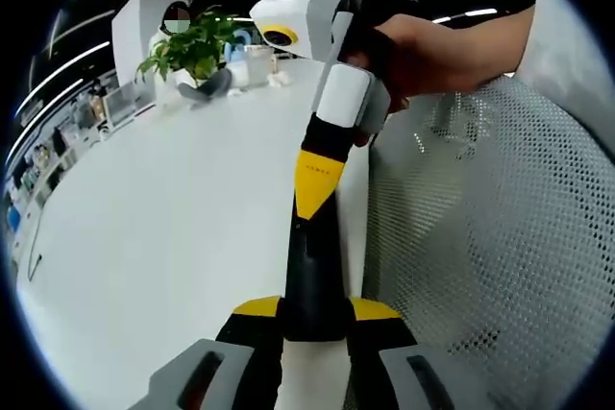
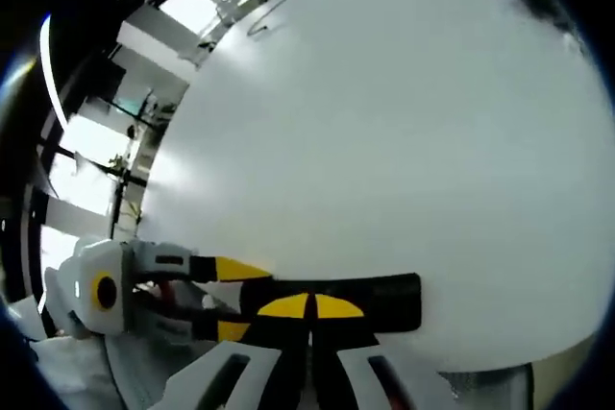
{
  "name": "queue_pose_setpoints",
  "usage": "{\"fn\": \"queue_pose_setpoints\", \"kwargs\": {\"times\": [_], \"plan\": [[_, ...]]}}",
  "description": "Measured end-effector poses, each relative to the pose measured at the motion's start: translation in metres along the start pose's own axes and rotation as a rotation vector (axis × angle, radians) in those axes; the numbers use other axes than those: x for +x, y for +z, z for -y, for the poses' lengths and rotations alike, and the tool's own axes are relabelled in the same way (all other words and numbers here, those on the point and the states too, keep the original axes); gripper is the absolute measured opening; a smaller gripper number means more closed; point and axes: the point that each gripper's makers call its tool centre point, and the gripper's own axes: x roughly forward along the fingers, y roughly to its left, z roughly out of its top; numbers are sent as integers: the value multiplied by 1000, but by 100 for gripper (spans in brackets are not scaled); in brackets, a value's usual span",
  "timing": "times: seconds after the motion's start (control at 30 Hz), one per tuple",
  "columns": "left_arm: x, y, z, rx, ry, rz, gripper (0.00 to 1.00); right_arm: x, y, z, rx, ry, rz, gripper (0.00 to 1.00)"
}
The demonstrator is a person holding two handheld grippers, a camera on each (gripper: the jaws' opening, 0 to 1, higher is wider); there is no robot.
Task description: Press the specified remote control buttons in sequence, fully releasing each button before pressing the next.
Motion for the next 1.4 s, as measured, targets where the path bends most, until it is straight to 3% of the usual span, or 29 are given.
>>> {"fn": "queue_pose_setpoints", "kwargs": {"times": [0.3,0.77,1.4], "plan": [[0,0,0,2,0,-1,24,5,-6,1,-9,-15,-40,0],[0,0,0,7,0,1,24,5,-5,2,-71,-36,-28,0],[0,0,0,0,2,-2,24,-4,-11,7,30,-41,-50,0]]}}
